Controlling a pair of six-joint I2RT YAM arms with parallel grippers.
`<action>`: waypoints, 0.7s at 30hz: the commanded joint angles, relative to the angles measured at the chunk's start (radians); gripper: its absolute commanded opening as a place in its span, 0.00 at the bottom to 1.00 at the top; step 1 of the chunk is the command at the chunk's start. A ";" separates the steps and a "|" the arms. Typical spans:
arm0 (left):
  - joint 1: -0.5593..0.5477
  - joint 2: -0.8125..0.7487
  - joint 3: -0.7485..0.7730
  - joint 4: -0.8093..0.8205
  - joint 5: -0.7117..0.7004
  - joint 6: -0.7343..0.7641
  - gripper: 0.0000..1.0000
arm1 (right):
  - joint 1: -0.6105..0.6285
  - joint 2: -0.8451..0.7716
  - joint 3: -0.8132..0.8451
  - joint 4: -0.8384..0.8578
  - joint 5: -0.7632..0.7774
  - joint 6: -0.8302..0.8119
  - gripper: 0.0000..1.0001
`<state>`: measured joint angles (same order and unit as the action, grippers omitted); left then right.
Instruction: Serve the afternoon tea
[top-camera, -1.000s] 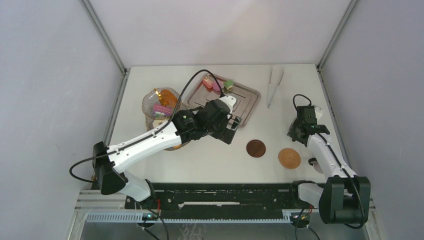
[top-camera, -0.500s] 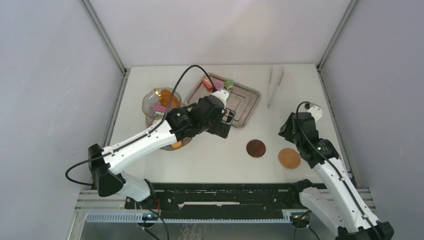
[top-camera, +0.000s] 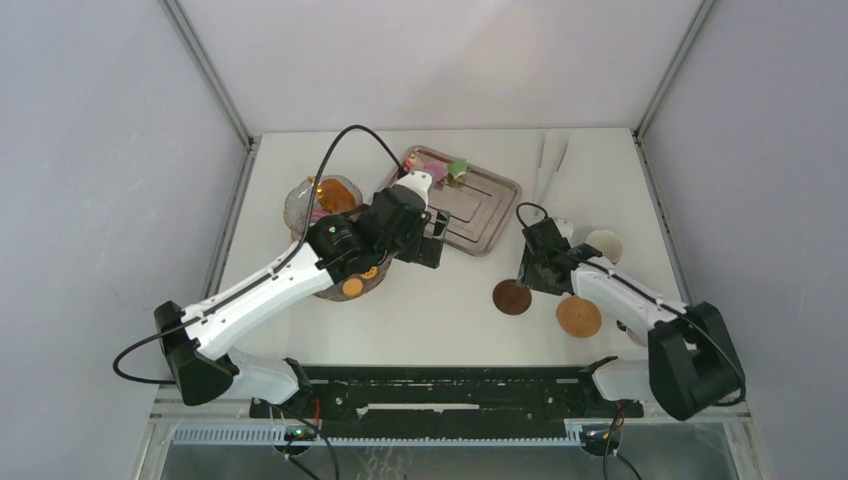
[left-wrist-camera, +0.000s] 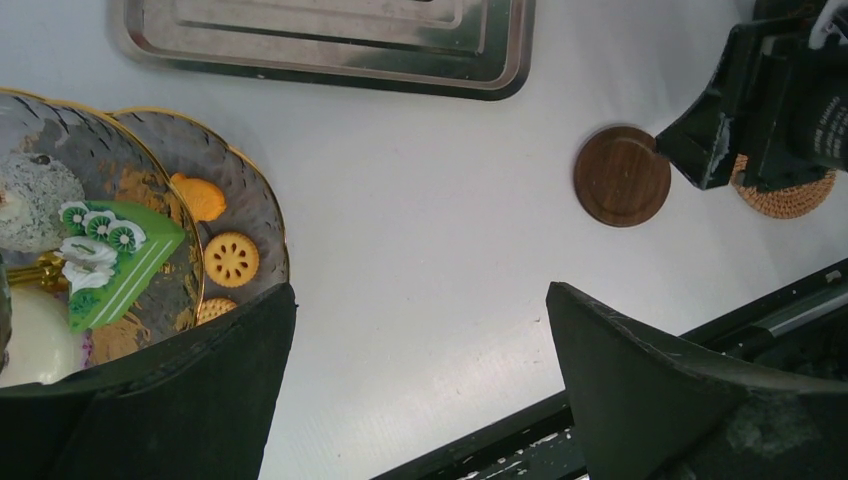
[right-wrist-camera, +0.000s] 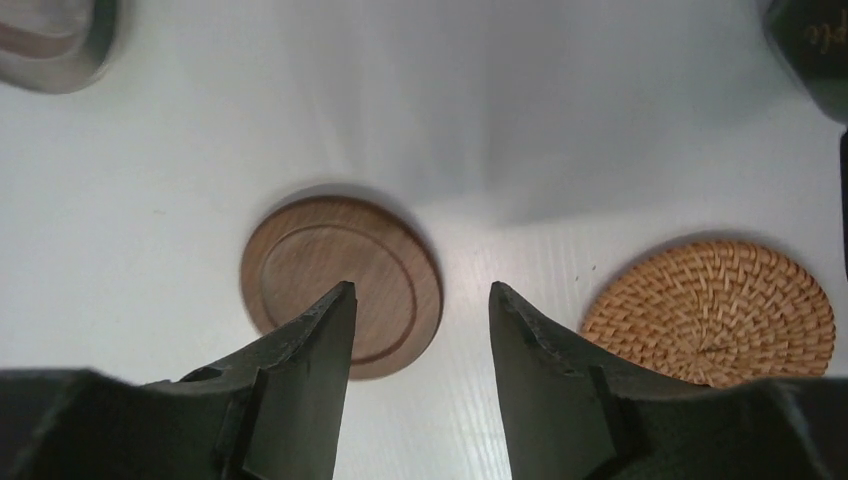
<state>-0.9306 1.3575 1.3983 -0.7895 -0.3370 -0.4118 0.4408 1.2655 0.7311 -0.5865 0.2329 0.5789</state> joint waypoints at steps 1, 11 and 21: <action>0.008 -0.039 -0.032 0.014 -0.018 -0.023 1.00 | -0.039 0.093 0.005 0.070 -0.049 -0.052 0.59; 0.033 -0.058 -0.036 0.008 -0.034 -0.021 1.00 | 0.052 0.205 -0.004 0.120 -0.118 -0.056 0.44; 0.066 -0.103 -0.075 0.007 -0.046 -0.035 1.00 | 0.235 0.309 0.116 0.148 -0.155 0.026 0.42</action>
<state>-0.8822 1.3018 1.3449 -0.7967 -0.3618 -0.4282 0.6174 1.5108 0.7887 -0.4625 0.1177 0.5529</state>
